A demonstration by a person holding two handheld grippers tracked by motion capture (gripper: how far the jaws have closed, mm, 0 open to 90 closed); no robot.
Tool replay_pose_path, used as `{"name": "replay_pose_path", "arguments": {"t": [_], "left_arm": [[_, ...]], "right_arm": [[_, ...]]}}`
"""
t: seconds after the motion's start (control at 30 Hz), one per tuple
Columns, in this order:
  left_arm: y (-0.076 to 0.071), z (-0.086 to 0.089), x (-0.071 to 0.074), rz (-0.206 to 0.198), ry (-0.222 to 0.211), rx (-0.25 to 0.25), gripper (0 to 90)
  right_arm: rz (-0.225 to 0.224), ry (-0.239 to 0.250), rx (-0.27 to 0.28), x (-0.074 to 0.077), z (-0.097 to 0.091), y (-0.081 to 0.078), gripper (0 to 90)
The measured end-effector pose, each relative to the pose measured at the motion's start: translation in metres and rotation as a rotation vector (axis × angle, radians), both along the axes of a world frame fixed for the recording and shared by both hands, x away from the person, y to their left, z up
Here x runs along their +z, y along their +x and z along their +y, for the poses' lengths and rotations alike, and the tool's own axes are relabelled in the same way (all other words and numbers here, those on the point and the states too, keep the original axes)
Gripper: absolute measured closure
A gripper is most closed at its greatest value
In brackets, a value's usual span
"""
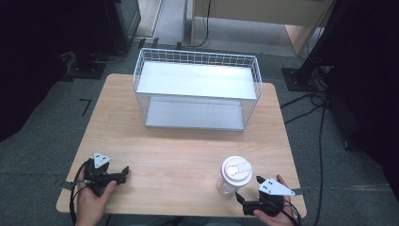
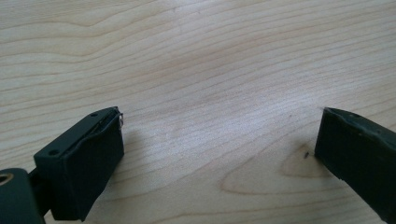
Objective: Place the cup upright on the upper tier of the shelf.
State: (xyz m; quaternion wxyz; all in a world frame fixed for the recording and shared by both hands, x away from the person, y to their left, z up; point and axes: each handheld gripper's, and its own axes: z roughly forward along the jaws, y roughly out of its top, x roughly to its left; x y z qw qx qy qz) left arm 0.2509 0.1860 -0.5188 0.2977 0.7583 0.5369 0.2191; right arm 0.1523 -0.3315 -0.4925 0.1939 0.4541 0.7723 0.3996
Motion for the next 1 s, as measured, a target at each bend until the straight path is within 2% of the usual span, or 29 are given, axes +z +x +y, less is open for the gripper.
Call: {"name": "replay_pose_path", "arguments": {"t": [0.1,0.23,0.5,0.67,0.7,0.77,0.83,0.93,0.97,1.0], "left_arm": [[0.000,0.000,0.000,0.000,0.000,0.001,1.6],[0.000,0.000,0.000,0.000,-0.001,-0.001,1.5],[0.000,0.000,0.000,-0.001,-0.001,-0.001,1.6],[0.000,0.000,0.000,-0.001,-0.001,-0.001,1.6],[0.000,0.000,0.000,-0.001,-0.001,-0.001,1.6],[0.000,0.000,0.000,-0.001,-0.001,-0.001,1.6],[0.000,0.000,0.000,-0.001,-0.001,-0.001,1.6],[0.000,0.000,0.000,-0.001,-0.001,-0.001,1.6],[0.000,0.000,0.000,-0.001,-0.001,-0.001,1.5],[0.000,0.000,0.000,-0.001,-0.001,-0.001,1.5]], "right_arm": [[-0.015,0.000,0.011,0.000,0.007,0.003,1.6],[-0.011,0.018,0.029,0.000,0.012,0.006,1.7],[-0.022,0.027,0.070,0.002,0.038,0.013,3.2],[-0.048,0.046,0.064,0.005,0.044,0.014,5.4],[-0.053,0.071,0.064,0.008,0.045,0.016,6.7],[-0.064,0.080,0.059,0.010,0.047,0.016,8.0],[-0.078,0.114,0.047,0.013,0.048,0.017,11.3],[-0.100,0.110,0.035,0.015,0.049,0.017,14.1],[-0.105,0.134,0.021,0.017,0.050,0.019,14.3],[-0.108,0.129,0.022,0.017,0.051,0.018,14.4]]}}
